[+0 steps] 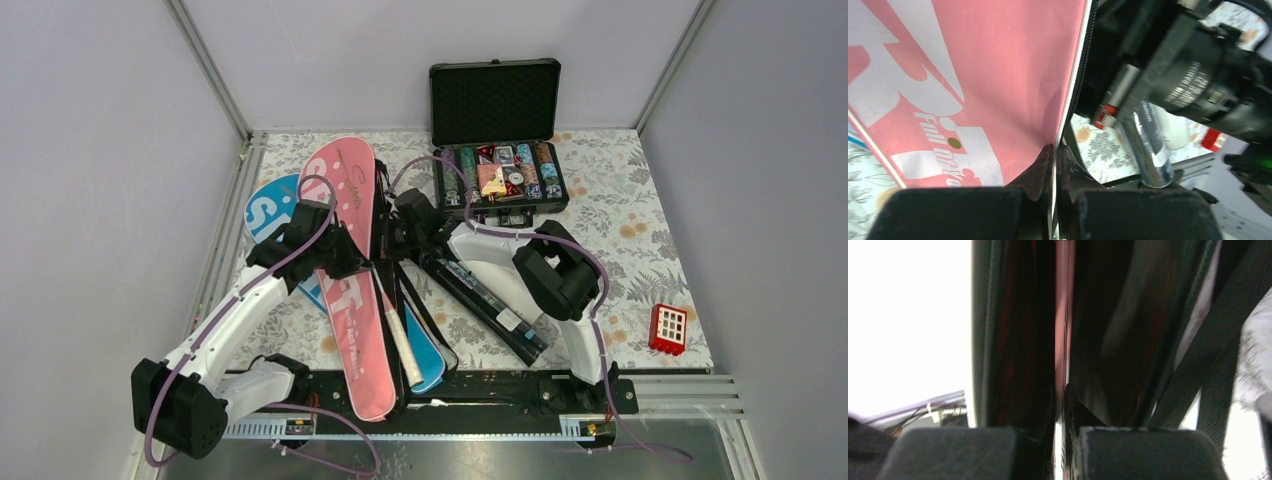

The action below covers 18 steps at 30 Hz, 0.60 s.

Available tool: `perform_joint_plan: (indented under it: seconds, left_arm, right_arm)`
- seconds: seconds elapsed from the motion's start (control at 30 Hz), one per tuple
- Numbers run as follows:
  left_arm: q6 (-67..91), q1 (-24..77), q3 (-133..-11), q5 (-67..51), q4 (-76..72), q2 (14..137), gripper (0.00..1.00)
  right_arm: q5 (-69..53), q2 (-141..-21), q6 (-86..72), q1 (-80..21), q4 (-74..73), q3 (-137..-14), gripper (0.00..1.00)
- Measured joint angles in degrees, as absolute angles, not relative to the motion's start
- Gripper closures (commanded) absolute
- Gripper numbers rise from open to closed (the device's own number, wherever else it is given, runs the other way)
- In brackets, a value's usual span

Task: Pack up the badminton gear
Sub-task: Place the racket in the racket bag.

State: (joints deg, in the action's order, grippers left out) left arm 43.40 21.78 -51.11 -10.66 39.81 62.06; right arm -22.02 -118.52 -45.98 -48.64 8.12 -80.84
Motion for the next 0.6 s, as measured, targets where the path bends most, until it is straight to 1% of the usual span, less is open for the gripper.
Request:
perform_joint_plan:
  seconds: [0.3, 0.33, 0.37, 0.4, 0.47, 0.5, 0.6]
  left_arm:
    - [54.94, 20.27, -44.40, -12.36, 30.37, 57.25, 1.00]
    - [56.12, 20.23, -43.68, -12.23, 29.32, 57.06, 1.00]
    - [57.30, 20.18, -42.98, -12.03, 28.38, 57.04, 1.00]
    - [58.00, 20.16, -42.57, -11.88, 27.79, 57.04, 1.00]
    - [60.23, 20.05, -41.08, -11.55, 25.98, 56.80, 1.00]
    - [61.10, 19.97, -40.56, -11.42, 25.45, 56.55, 0.95]
    - [63.31, 19.66, -39.00, -11.33, 24.69, 55.05, 0.66]
  right_arm:
    - [-13.41, -120.84, -46.41, -50.24, 11.29, -81.23, 1.00]
    - [-12.40, -120.84, -46.59, -50.39, 11.60, -81.23, 0.98]
    - [-11.57, -120.84, -46.83, -50.52, 11.84, -81.23, 0.93]
    - [-10.92, -120.84, -47.00, -50.63, 11.94, -81.19, 0.88]
    - [-9.39, -120.84, -47.35, -50.94, 11.94, -81.14, 0.75]
    - [-8.67, -120.84, -47.40, -51.13, 11.88, -81.14, 0.67]
    - [-5.37, -120.62, -47.13, -51.35, 11.42, -81.03, 0.52]
